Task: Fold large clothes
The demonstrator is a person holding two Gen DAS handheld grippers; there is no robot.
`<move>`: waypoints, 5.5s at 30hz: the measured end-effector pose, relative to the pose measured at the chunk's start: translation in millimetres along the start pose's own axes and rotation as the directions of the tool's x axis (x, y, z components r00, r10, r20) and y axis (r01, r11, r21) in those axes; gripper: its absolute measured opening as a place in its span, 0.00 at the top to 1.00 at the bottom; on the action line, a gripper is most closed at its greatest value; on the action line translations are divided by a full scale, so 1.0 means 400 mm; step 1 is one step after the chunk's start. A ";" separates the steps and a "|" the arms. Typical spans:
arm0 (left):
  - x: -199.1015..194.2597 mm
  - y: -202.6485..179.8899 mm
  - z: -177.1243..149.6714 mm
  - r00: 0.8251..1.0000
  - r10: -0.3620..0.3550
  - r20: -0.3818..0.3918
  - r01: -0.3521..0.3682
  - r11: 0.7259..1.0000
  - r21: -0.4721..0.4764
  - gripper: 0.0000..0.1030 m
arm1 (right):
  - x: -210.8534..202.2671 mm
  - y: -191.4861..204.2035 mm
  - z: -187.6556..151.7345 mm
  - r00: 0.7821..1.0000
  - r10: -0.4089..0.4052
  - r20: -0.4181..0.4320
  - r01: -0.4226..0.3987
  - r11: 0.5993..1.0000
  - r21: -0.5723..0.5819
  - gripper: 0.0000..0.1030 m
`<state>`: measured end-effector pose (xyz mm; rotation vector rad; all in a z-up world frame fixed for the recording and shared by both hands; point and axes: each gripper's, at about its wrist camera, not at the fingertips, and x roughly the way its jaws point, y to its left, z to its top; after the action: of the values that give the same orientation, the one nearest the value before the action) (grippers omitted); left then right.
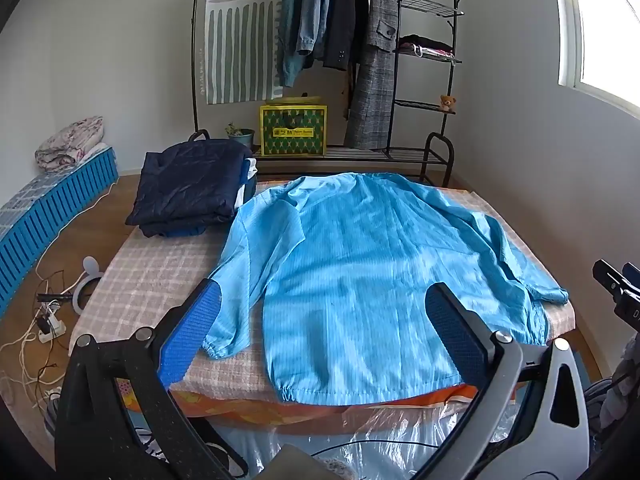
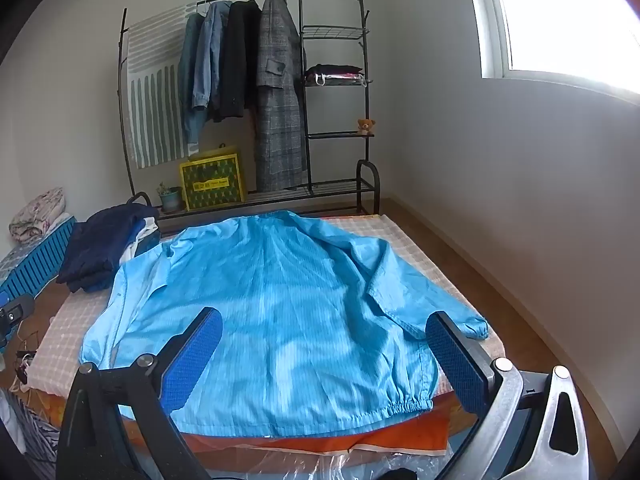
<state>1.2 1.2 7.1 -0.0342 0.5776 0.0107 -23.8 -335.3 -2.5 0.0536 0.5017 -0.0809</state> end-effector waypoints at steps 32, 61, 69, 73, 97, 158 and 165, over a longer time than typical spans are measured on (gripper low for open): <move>-0.008 0.036 0.012 1.000 0.016 0.002 -0.016 0.999 -0.042 0.00 | -0.011 -0.001 0.020 1.000 0.001 0.018 -0.001 1.000 -0.009 0.00; 0.008 0.072 -0.001 1.000 0.023 -0.003 -0.023 0.998 -0.053 0.00 | -0.005 0.028 0.022 1.000 0.010 0.022 -0.009 1.000 -0.014 0.00; 0.026 0.088 0.004 0.999 0.035 -0.005 -0.036 0.998 -0.048 0.00 | 0.004 0.039 0.024 1.000 0.011 0.019 -0.011 1.000 -0.017 0.00; 0.039 0.097 0.014 0.998 0.056 -0.005 -0.056 0.997 -0.044 0.00 | 0.028 0.053 0.025 1.000 0.012 0.010 -0.012 1.000 -0.020 0.00; 0.376 0.461 0.020 0.981 -0.039 -0.192 0.000 0.979 -0.203 0.17 | 0.330 0.320 0.125 0.949 0.313 -0.046 -0.316 0.929 -0.191 0.00; 0.517 -0.023 -0.124 0.682 -0.547 -0.485 0.641 0.766 0.038 1.00 | 0.891 0.493 0.021 0.645 0.546 -0.534 -0.553 0.816 0.167 0.62; 0.488 0.014 -0.123 0.689 -0.549 -0.473 0.633 0.774 0.023 1.00 | 1.037 0.524 -0.015 0.600 0.550 -0.580 -0.524 0.819 0.234 0.57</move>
<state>137.7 5.2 -140.9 -0.0422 1.0071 -0.7147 354.6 -153.0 -201.0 0.2807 1.1466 0.5561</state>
